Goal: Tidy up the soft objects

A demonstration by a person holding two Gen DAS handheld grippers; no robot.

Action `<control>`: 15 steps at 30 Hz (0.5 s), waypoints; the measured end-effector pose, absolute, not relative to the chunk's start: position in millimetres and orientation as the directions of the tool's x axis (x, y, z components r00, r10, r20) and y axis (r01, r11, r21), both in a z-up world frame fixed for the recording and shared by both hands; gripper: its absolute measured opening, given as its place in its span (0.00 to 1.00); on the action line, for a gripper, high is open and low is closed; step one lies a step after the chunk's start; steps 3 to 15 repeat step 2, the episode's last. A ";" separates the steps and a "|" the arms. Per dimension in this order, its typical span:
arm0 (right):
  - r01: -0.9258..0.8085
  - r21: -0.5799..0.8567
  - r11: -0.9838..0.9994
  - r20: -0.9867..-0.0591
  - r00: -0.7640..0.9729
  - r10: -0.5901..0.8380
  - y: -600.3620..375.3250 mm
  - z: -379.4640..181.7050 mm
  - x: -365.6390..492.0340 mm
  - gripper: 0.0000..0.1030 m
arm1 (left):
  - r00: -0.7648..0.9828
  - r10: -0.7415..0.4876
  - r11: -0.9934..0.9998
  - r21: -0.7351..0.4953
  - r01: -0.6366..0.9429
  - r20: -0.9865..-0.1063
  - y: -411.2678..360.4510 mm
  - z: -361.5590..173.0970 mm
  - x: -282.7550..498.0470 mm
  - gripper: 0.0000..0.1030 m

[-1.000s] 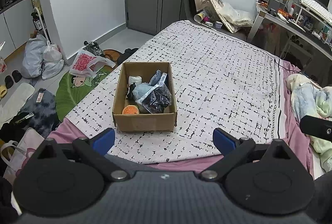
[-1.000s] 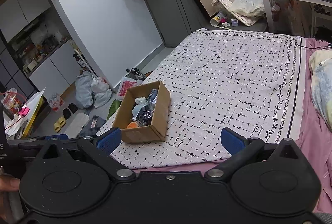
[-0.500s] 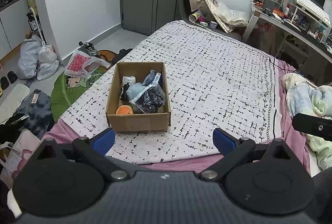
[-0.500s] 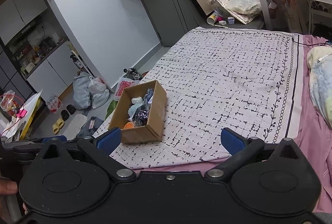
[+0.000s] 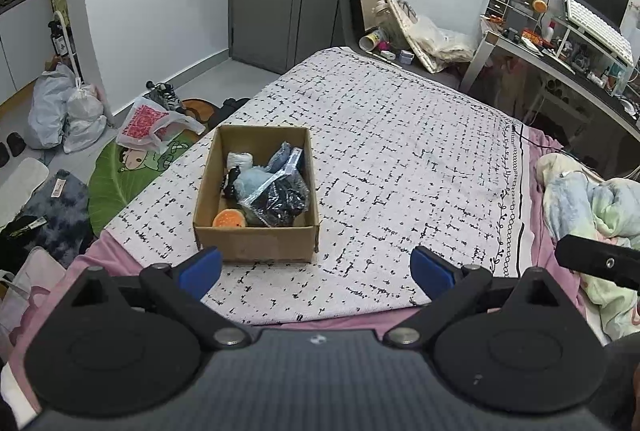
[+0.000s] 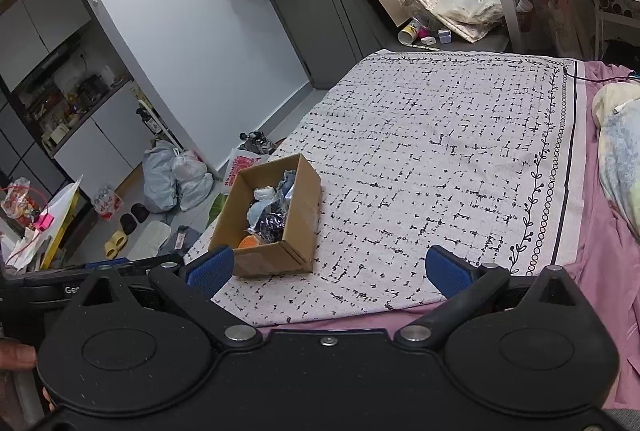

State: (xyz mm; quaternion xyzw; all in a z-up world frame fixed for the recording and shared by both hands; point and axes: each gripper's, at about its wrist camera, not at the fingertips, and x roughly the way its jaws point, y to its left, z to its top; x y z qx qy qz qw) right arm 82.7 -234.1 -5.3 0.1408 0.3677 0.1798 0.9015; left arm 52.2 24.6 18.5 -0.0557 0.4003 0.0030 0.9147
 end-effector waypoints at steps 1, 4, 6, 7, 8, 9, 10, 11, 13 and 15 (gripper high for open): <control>-0.222 0.384 0.896 -0.610 0.667 0.427 -233.7 -4.7 82.5 1.00 | 0.679 -0.039 0.994 -0.097 -0.048 -0.733 23.1 18.4 53.3 0.97; -0.225 0.381 0.897 -0.609 0.668 0.427 -232.7 -4.2 82.3 1.00 | 0.677 -0.040 0.994 -0.095 -0.044 -0.735 21.6 18.2 54.8 0.97; -0.225 0.381 0.897 -0.609 0.668 0.427 -232.7 -4.2 82.3 1.00 | 0.677 -0.040 0.994 -0.095 -0.044 -0.735 21.6 18.2 54.8 0.97; -0.225 0.381 0.897 -0.609 0.668 0.427 -232.7 -4.2 82.3 1.00 | 0.677 -0.040 0.994 -0.095 -0.044 -0.735 21.6 18.2 54.8 0.97; -0.225 0.381 0.897 -0.609 0.668 0.427 -232.7 -4.2 82.3 1.00 | 0.677 -0.040 0.994 -0.095 -0.044 -0.735 21.6 18.2 54.8 0.97; -0.225 0.381 0.897 -0.609 0.668 0.427 -232.7 -4.2 82.3 1.00 | 0.677 -0.040 0.994 -0.095 -0.044 -0.735 21.6 18.2 54.8 0.97; -0.225 0.381 0.897 -0.609 0.668 0.427 -232.7 -4.2 82.3 1.00 | 0.677 -0.040 0.994 -0.095 -0.044 -0.735 21.6 18.2 54.8 0.97; -0.225 0.381 0.897 -0.609 0.668 0.427 -232.7 -4.2 82.3 1.00 | 0.677 -0.040 0.994 -0.095 -0.044 -0.735 21.6 18.2 54.8 0.97; -0.225 0.381 0.897 -0.609 0.668 0.427 -232.7 -4.2 82.3 1.00 | 0.677 -0.040 0.994 -0.095 -0.044 -0.735 21.6 18.2 54.8 0.97; -0.225 0.381 0.897 -0.609 0.668 0.427 -232.7 -4.2 82.3 1.00 | 0.677 -0.040 0.994 -0.095 -0.044 -0.735 21.6 18.2 54.8 0.97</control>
